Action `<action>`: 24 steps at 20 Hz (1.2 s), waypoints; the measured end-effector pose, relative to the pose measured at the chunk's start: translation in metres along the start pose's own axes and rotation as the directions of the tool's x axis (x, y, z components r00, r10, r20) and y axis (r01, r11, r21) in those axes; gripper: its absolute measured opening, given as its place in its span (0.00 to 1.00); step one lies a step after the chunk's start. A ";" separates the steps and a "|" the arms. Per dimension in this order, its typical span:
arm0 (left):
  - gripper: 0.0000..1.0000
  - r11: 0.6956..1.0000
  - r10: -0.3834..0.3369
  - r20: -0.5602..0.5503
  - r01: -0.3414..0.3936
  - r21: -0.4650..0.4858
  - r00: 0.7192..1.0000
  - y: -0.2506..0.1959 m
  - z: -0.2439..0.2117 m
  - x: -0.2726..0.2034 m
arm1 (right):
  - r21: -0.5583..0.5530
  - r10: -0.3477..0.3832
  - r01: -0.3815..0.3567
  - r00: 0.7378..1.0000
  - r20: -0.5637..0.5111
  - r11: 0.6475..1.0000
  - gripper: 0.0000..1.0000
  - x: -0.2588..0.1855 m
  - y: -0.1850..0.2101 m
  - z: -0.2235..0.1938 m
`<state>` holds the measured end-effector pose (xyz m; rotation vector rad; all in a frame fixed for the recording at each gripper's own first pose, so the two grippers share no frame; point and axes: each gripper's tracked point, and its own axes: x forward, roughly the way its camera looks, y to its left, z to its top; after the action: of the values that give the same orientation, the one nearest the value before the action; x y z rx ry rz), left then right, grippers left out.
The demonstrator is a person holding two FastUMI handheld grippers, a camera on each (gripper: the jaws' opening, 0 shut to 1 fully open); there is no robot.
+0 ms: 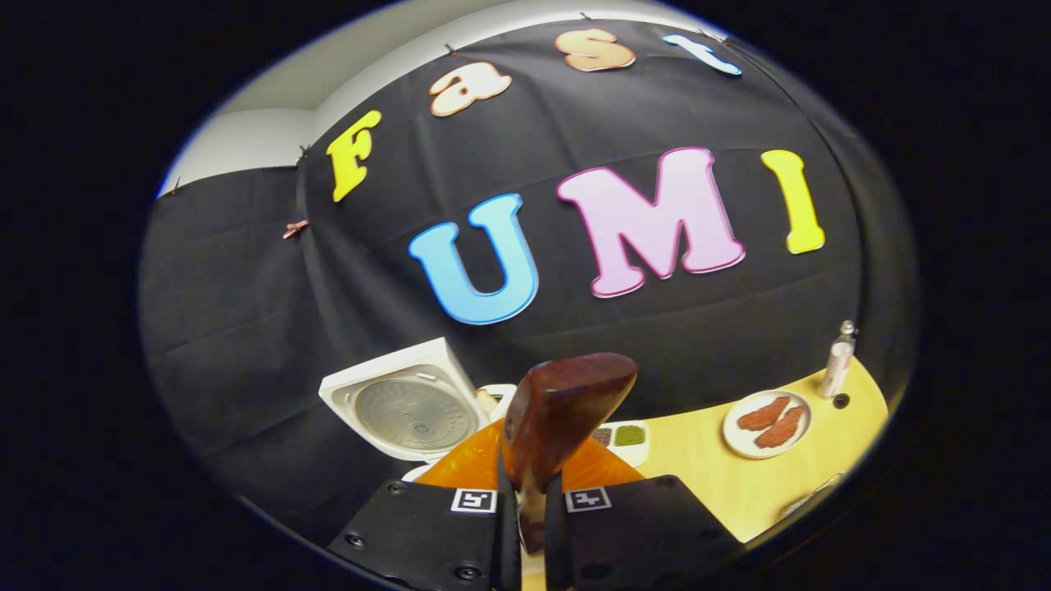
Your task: Close the left gripper, press the button to open the rice cooker; take a wooden spoon from the chopstick holder with the right hand, scoop a spoonful of rice and pour it into the rice cooker, then put the wooden spoon back into the chopstick holder.
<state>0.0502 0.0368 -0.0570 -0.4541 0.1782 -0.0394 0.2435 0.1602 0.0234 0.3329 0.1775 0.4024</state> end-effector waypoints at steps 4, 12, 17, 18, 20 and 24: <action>0.96 0.999 -0.014 -0.010 0.015 0.044 1.000 -0.027 -0.008 0.019 | 0.008 -0.118 0.118 0.993 0.021 0.993 0.15 -0.040 -0.090 0.017; 0.96 0.993 0.020 0.022 -0.022 0.116 1.000 -0.086 -0.010 0.039 | -0.011 -0.292 0.292 0.956 0.028 0.956 0.16 -0.102 -0.235 0.017; 0.96 0.991 0.061 0.026 -0.064 0.119 0.998 -0.110 -0.017 0.042 | 0.028 -0.358 0.359 0.934 -0.018 0.933 0.16 -0.116 -0.296 -0.008; 0.96 0.992 0.061 0.035 -0.064 0.105 0.998 -0.119 -0.016 0.042 | 0.041 -0.370 0.371 0.929 -0.031 0.928 0.16 -0.118 -0.306 -0.017; 0.96 0.992 0.078 0.038 -0.081 0.099 0.996 -0.129 -0.021 0.039 | 0.061 -0.391 0.396 0.916 -0.087 0.916 0.16 -0.119 -0.322 -0.043; 0.96 0.989 0.095 0.034 -0.098 0.112 0.995 -0.138 -0.031 0.030 | 0.071 -0.427 0.443 0.889 -0.168 0.894 0.16 -0.124 -0.346 -0.085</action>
<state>0.0745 -0.1030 -0.0281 -0.3323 0.1690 0.0515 0.2338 -0.1663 -0.1644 0.3576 0.4130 -0.0312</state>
